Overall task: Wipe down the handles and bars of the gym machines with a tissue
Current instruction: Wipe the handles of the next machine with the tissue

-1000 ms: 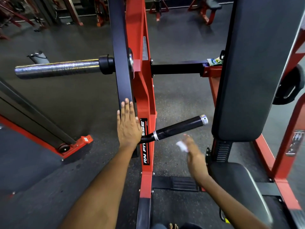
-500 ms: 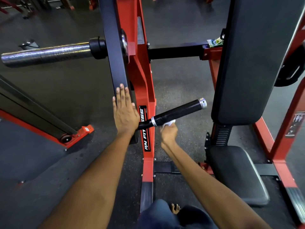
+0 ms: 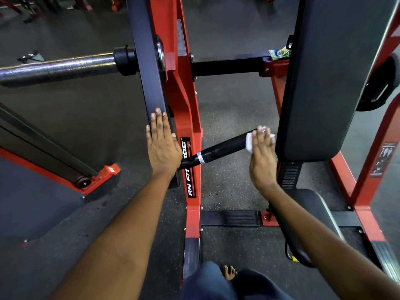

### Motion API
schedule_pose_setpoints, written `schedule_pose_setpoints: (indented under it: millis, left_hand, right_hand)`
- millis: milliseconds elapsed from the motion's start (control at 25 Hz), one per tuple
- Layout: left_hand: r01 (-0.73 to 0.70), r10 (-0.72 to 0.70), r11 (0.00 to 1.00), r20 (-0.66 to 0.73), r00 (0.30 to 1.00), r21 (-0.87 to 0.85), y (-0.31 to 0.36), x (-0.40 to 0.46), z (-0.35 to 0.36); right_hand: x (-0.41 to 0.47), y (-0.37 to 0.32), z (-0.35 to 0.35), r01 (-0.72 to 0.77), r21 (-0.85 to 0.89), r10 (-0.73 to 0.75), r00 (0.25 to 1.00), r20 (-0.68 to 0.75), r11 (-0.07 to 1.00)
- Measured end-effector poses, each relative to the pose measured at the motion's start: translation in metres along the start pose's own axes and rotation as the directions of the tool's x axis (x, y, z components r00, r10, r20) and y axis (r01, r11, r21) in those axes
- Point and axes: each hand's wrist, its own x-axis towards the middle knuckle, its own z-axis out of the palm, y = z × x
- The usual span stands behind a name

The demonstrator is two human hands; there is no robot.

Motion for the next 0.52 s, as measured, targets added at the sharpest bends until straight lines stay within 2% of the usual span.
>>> schedule_pose_setpoints:
  millis: [120,200,280,360,440,520]
  left_hand:
    - [-0.002,0.002,1.000,-0.006,1.000,-0.004,0.000,0.000,0.001]
    - [-0.002,0.002,1.000,-0.007,1.000,-0.004,0.001,0.001,0.000]
    - [-0.002,0.001,1.000,-0.009,1.000,-0.008,0.001,0.000,0.000]
    - [-0.003,0.003,1.000,-0.007,1.000,-0.006,0.000,-0.001,0.000]
    - [-0.005,0.005,1.000,-0.004,1.000,0.003,-0.001,-0.001,0.001]
    - [-0.001,0.001,1.000,-0.001,1.000,0.005,0.000,0.000,0.000]
  right_hand:
    - [-0.019,-0.042,0.031,-0.037,0.057,0.035,0.999,0.037,0.998]
    - [-0.027,-0.072,0.044,0.128,0.093,-0.135,0.988,0.074,0.987]
    - [-0.031,-0.096,0.041,0.294,0.145,-0.316,0.934,0.166,0.945]
    - [-0.017,-0.092,0.021,0.327,0.211,-0.356,0.928,0.114,0.921]
    - [0.014,-0.064,-0.010,0.166,0.189,-0.179,0.982,0.053,0.968]
    - [0.044,-0.024,-0.033,-0.039,0.064,0.037,0.998,0.042,0.997]
